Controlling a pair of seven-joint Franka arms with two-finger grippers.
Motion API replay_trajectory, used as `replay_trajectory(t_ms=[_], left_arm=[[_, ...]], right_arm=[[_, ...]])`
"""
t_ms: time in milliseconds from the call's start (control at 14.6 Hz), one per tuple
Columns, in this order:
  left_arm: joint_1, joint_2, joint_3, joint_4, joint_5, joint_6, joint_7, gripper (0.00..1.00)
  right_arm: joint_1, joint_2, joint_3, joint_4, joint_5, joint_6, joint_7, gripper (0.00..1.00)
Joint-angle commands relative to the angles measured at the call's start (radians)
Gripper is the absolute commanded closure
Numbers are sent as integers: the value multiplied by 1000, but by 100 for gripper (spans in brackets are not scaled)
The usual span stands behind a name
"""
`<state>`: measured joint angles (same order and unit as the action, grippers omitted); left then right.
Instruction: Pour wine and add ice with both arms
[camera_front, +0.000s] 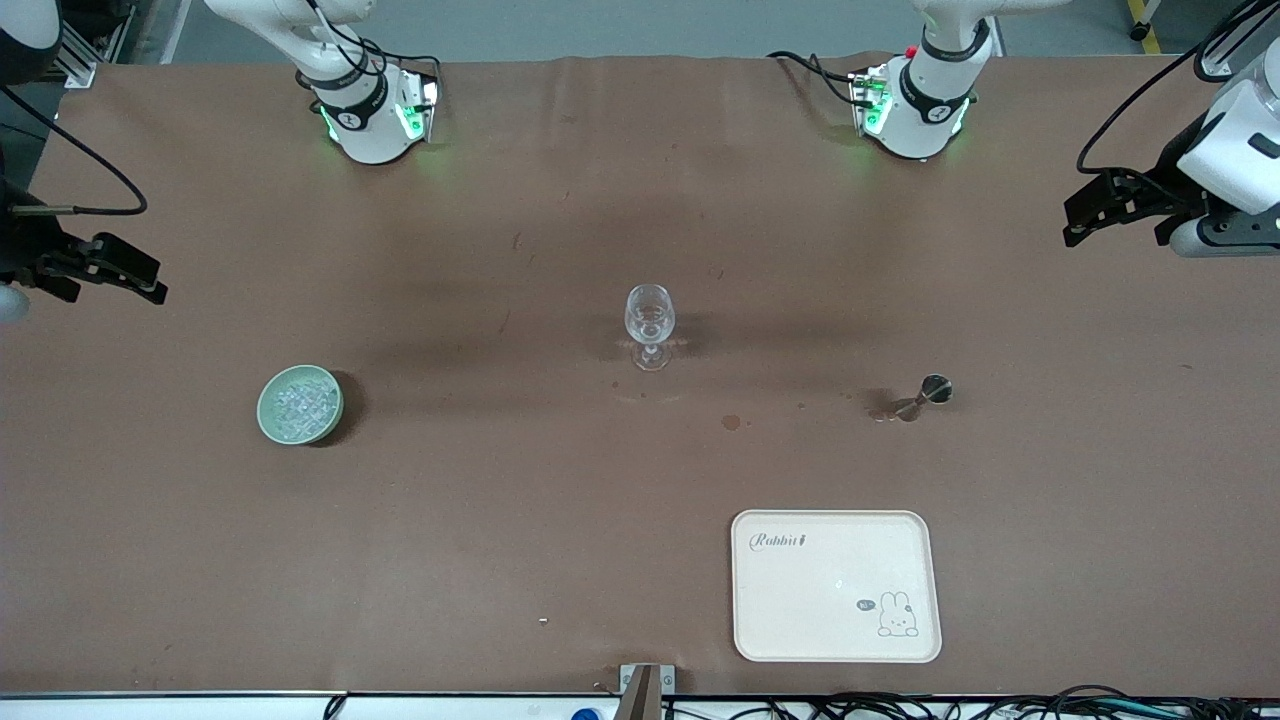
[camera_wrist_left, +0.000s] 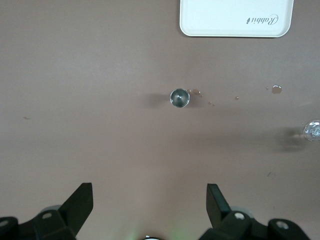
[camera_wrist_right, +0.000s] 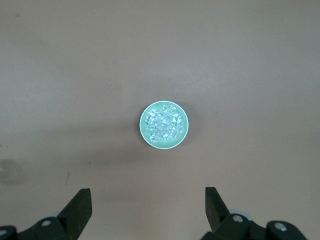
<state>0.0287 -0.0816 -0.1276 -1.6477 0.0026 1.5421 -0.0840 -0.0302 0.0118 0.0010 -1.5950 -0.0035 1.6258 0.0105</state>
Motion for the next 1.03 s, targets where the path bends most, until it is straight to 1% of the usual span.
replay_trajectory(t_ms=[0,343,481,549,824,962], left_arm=[[2,5,-1,16,-6,1,1,0],[8,20,0,40,-3,1,1,0],[19,57,-1,83,-3,-2,6,0],[19,57,-1,80,-1,-10,18,0],[34,60,-1,91,-10,-30,136,0],[40,95,-1,114,-16,-31,173,0]], right_arm=[[0,2,1,4,14,0,6,0],[0,4,1,4,14,2,6,0],[0,5,1,4,14,3,6,0],[0,5,1,3,14,6,6,0],[-8,39,1,-10,14,45,5,0],[-8,68,-1,-26,14,101,5,0]])
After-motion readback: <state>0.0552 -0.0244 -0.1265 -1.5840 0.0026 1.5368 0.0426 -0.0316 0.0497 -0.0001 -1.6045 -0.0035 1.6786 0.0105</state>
